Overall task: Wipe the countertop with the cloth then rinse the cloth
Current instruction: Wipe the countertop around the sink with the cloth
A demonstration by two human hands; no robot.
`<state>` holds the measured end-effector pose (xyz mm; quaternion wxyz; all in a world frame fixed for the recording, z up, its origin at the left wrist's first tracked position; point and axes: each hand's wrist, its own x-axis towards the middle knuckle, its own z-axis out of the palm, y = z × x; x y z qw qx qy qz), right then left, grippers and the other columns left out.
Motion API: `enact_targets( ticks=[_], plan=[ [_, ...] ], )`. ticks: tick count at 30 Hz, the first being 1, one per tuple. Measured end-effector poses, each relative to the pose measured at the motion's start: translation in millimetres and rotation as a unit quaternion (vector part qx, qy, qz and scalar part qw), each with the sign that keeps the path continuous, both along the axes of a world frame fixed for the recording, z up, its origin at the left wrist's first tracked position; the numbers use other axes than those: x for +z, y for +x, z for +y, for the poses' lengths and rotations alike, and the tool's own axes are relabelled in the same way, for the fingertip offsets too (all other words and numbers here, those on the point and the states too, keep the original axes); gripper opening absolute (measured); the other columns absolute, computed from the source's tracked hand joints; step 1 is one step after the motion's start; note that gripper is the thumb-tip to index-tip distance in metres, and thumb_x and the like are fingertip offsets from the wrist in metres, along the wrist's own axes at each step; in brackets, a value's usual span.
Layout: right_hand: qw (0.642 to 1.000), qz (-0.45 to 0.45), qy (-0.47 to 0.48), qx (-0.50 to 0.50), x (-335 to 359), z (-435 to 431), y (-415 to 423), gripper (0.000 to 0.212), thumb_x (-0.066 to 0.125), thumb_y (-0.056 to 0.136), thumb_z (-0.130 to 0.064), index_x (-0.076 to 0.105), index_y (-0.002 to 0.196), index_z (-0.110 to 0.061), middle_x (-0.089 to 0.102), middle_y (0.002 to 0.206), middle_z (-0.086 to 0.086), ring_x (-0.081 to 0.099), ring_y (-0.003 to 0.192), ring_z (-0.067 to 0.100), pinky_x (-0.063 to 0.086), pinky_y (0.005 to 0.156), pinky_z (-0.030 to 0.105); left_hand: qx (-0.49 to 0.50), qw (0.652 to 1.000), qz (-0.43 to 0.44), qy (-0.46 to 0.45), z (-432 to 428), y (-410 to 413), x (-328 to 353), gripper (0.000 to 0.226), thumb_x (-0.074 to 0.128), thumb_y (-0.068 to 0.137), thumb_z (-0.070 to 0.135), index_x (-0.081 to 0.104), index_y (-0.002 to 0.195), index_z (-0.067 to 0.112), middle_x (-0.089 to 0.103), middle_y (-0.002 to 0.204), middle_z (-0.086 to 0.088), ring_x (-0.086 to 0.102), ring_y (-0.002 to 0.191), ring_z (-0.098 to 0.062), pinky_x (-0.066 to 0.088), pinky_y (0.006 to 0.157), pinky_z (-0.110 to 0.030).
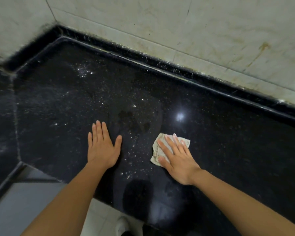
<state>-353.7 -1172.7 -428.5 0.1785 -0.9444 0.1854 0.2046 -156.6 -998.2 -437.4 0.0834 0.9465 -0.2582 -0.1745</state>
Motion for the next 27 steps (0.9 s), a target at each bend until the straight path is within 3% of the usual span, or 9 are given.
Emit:
enact_targets(
  ticks=[4, 8, 22, 27],
  plan=[
    [0.999, 0.008, -0.005, 0.051, 3, 11, -17, 0.060, 0.003, 0.092, -0.063, -0.021, 0.144, -0.044, -0.030, 0.153, -0.014, -0.040, 0.136, 0.009, -0.022, 0.115, 0.034, 0.002, 1.000, 0.019, -0.003, 6, 4, -7, 0.080, 0.013, 0.094, 0.058, -0.019, 0.147, 0.007, -0.027, 0.154, -0.010, -0.027, 0.141, -0.019, -0.014, 0.116, -0.037],
    [0.996, 0.000, -0.021, 0.083, 1, -11, -1, 0.057, 0.008, 0.096, -0.062, -0.020, 0.143, -0.047, -0.029, 0.154, -0.016, -0.039, 0.137, 0.008, -0.023, 0.114, 0.032, 0.005, 1.000, 0.014, -0.010, 6, 4, -12, 0.080, 0.011, 0.094, 0.059, -0.020, 0.146, 0.008, -0.028, 0.154, -0.009, -0.029, 0.140, -0.018, -0.016, 0.115, -0.036],
    [0.996, -0.038, -0.031, -0.073, -15, -90, 151, 0.062, 0.013, 0.097, -0.062, -0.006, 0.152, -0.039, -0.019, 0.160, -0.008, -0.026, 0.145, 0.017, -0.016, 0.115, 0.037, 0.009, 0.999, 0.042, 0.007, 4, 9, -8, 0.081, 0.006, 0.090, 0.061, -0.027, 0.143, 0.010, -0.036, 0.150, -0.007, -0.037, 0.136, -0.018, -0.019, 0.114, -0.036],
    [0.991, -0.029, -0.027, -0.126, -14, -114, 195, 0.063, 0.013, 0.098, -0.061, -0.007, 0.153, -0.037, -0.021, 0.160, -0.005, -0.026, 0.144, 0.019, -0.016, 0.115, 0.038, 0.005, 0.999, 0.040, 0.014, 5, 10, -11, 0.083, -0.011, 0.081, 0.069, -0.033, 0.138, 0.013, -0.039, 0.148, -0.006, -0.041, 0.134, -0.018, -0.021, 0.111, -0.036]
  ],
)
